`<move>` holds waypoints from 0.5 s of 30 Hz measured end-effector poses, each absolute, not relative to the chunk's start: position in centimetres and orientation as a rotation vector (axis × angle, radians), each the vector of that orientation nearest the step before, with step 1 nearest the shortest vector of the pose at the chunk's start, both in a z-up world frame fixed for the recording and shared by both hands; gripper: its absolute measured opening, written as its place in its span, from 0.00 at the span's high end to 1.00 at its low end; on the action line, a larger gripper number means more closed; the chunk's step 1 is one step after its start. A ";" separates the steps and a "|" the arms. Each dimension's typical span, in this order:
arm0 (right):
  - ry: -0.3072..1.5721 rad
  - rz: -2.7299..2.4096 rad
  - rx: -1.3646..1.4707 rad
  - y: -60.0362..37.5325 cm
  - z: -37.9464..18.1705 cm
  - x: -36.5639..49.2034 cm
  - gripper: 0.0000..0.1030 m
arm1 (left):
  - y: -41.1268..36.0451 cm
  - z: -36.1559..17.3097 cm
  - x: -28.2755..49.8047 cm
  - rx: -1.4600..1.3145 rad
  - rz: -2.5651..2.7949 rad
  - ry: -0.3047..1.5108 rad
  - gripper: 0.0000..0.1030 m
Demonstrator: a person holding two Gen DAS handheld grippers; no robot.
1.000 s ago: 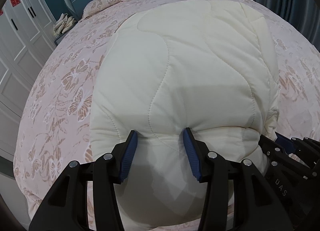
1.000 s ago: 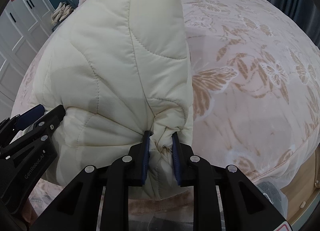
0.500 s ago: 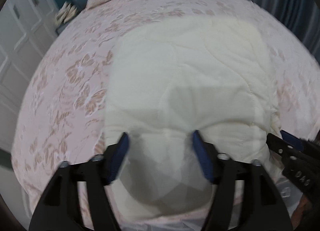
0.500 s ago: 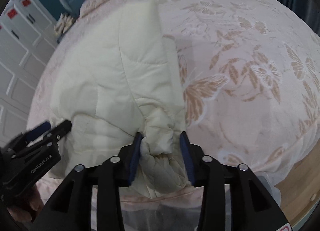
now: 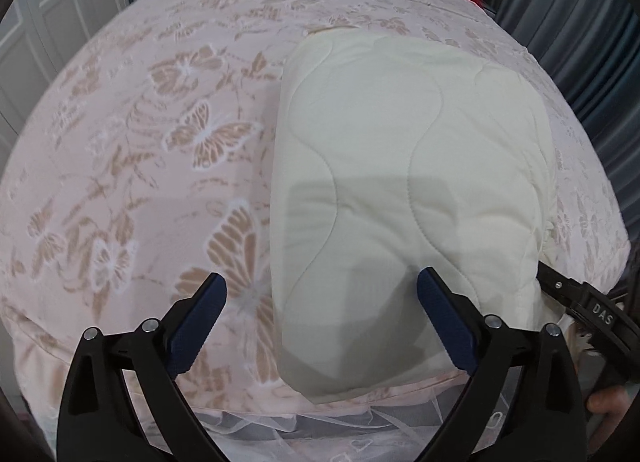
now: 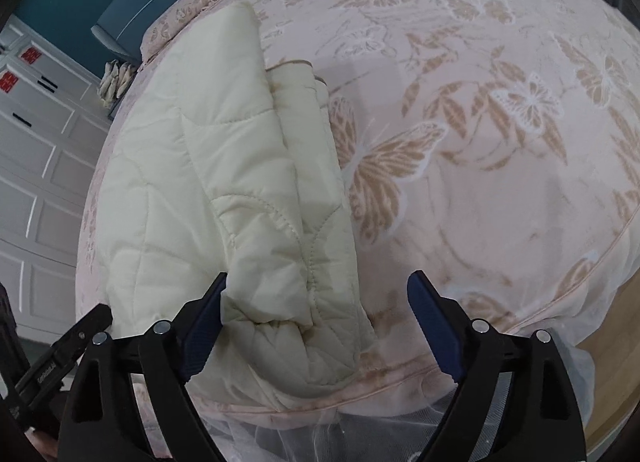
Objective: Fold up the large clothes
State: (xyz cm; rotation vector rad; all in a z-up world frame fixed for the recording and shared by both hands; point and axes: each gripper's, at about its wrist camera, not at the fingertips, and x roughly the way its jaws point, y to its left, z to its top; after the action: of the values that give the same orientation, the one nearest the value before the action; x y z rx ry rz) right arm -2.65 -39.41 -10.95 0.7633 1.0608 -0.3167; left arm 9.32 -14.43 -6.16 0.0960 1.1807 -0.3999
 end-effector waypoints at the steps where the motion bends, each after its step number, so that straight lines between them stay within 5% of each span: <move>1: 1.061 -0.310 0.790 -39.6 -11.3 -2.7 0.14 | -14.3 -6.4 9.4 0.081 -0.405 1.187 0.07; 15: 0.980 -0.168 1.106 -41.2 -16.1 -2.5 0.05 | -14.3 -10.4 11.5 -0.169 -0.537 1.282 0.04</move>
State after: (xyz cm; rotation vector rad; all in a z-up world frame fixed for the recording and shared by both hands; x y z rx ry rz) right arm -2.46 -41.15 -16.06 1.1063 0.9797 -0.1678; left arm 11.47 -14.33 -10.44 -0.1692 1.2817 -0.5372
